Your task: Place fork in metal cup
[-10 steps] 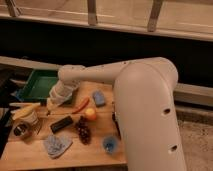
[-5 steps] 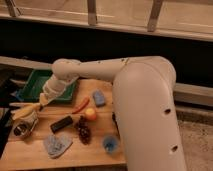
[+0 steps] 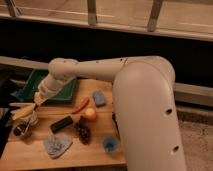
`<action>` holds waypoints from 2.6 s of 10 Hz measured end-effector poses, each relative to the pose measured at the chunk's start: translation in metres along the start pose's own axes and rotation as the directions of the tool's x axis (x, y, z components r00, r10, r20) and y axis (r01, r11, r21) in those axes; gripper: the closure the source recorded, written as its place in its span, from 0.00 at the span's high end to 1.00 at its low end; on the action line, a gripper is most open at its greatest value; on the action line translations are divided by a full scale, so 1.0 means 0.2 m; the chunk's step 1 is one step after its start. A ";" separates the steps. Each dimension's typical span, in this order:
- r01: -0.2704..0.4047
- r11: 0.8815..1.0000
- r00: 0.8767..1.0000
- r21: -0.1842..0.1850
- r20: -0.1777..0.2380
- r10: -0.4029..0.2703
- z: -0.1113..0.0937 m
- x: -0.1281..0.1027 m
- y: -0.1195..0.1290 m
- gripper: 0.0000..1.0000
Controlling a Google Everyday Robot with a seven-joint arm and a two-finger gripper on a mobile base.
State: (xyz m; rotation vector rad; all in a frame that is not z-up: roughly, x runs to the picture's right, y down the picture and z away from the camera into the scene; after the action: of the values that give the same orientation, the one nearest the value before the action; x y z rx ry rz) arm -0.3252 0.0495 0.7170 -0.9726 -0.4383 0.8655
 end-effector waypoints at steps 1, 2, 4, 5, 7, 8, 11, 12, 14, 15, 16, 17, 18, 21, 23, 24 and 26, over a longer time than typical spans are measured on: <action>0.014 1.000 1.000 -0.010 0.009 -0.014 0.02 -0.03 0.02 0.00; 0.024 1.000 1.000 -0.017 0.017 -0.024 0.04 -0.04 0.04 0.00; 0.038 0.999 0.999 -0.023 0.032 -0.037 0.07 -0.07 0.06 0.00; 0.043 0.999 0.998 -0.019 0.036 -0.042 0.09 -0.08 0.07 0.00; 0.043 0.999 0.998 -0.009 0.042 -0.043 0.14 -0.10 0.09 0.00; 0.041 0.999 0.998 0.001 0.047 -0.041 0.17 -0.10 0.08 0.00; 0.035 0.999 0.998 0.012 0.058 -0.035 0.23 -0.09 0.07 0.00; 0.033 0.999 0.998 0.012 0.060 -0.033 0.25 -0.08 0.07 0.00; 0.026 1.000 0.997 0.014 0.073 -0.027 0.26 -0.06 0.05 0.00; 0.024 1.000 0.996 0.014 0.081 -0.025 0.26 -0.04 0.05 0.00; 0.023 1.000 0.996 0.013 0.084 -0.024 0.26 -0.04 0.05 0.00; 0.025 1.000 0.996 0.006 0.087 -0.025 0.26 -0.03 0.05 0.00; 0.030 1.000 0.996 -0.006 0.087 -0.030 0.27 -0.03 0.06 0.02; 0.046 0.999 0.996 -0.029 0.082 -0.043 0.28 -0.03 0.07 0.28; 0.051 0.998 0.996 -0.034 0.076 -0.048 0.29 -0.02 0.08 0.45; 0.053 0.998 0.996 -0.037 0.072 -0.050 0.29 -0.02 0.08 0.56; 0.059 0.997 0.996 -0.042 0.066 -0.056 0.31 -0.03 0.08 0.75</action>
State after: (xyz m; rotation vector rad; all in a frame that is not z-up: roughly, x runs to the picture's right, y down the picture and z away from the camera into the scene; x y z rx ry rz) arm -0.3766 0.0826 0.7342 -0.9693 -0.5400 0.8400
